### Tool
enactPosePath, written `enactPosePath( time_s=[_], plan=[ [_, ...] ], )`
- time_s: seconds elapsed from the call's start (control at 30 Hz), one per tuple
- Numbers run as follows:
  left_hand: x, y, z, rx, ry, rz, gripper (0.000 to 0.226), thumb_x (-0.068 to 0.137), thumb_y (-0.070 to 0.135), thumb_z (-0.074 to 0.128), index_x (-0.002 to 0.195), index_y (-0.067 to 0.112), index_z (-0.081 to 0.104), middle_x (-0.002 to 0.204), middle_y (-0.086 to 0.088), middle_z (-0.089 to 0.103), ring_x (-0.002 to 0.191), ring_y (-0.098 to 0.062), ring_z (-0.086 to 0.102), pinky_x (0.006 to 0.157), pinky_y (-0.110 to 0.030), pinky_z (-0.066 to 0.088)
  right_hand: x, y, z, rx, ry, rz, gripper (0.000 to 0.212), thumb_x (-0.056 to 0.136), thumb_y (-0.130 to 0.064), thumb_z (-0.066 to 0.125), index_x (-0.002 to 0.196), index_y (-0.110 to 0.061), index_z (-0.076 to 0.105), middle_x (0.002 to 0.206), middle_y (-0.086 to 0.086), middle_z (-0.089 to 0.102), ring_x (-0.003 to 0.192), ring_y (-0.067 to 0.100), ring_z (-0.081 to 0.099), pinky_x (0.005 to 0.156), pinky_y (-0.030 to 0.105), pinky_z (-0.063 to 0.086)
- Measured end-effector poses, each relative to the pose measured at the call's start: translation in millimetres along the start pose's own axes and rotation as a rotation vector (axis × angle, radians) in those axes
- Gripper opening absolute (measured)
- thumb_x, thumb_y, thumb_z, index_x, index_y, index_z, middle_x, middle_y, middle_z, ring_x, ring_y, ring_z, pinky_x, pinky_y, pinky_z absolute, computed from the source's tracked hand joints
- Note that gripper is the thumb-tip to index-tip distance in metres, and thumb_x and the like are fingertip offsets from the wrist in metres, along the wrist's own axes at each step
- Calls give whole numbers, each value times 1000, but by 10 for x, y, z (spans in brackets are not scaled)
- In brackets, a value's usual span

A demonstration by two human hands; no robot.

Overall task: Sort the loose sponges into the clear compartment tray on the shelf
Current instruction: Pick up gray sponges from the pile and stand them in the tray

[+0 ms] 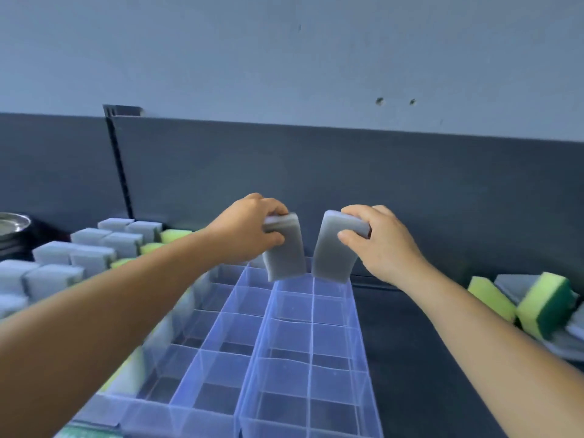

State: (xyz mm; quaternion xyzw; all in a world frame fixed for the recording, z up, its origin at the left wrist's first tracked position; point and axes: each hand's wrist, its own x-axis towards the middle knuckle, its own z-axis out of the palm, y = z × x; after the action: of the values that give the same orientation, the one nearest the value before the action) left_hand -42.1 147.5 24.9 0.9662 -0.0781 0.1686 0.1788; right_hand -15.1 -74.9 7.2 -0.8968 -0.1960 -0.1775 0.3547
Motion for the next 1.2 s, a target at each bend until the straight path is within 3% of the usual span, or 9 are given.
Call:
enactPosePath(
  time_s=[0.1,0.27,0.33,0.43,0.67,1.07,1.2],
  plan=[
    [-55,-297,-119,54,-14,-27,40,84,20,63,122,28,57,114,0,52,103,-20,51,83,-25,38,78,-203,255,12,-22,-19,35,90,-24,55,125,-27,55,116,-5,48,90,13,50,64,9,32],
    [-111,-708,-195,96,-32,-67,40,86,17,59,124,28,56,116,-2,51,104,-22,51,83,-27,39,187,-452,612,31,-44,-14,35,90,-23,55,124,-26,56,116,-3,49,91,15,50,70,22,34],
    [-109,-837,-204,110,-49,-81,41,86,15,56,125,28,55,119,-2,51,108,-24,51,84,-27,39,227,-516,739,37,-56,-6,34,90,-23,56,124,-26,56,115,-3,48,91,15,50,73,22,34],
    [-65,-958,-184,113,-75,-92,41,86,12,55,125,26,56,121,-5,53,110,-26,51,84,-28,41,269,-567,907,17,-84,7,32,90,-24,56,122,-25,56,111,-4,47,88,16,50,64,20,35],
    [59,-991,-86,115,-140,-79,40,87,11,54,124,27,56,119,-4,49,107,-27,52,89,-35,46,358,-555,1128,-52,-147,50,28,91,-23,56,119,-24,57,114,2,48,84,20,52,70,25,37],
    [91,-1055,140,379,-225,19,34,84,19,64,116,22,53,121,-1,58,111,-26,53,84,-37,50,355,-570,1349,-382,-332,1,34,90,-27,58,123,-17,58,122,4,44,107,28,51,89,38,46],
    [119,-1040,165,419,-239,40,37,84,23,66,119,19,53,121,-2,57,114,-26,50,85,-39,50,334,-578,1331,-403,-343,11,37,88,-31,59,120,-14,57,119,3,43,106,26,50,88,40,47]
  ],
)
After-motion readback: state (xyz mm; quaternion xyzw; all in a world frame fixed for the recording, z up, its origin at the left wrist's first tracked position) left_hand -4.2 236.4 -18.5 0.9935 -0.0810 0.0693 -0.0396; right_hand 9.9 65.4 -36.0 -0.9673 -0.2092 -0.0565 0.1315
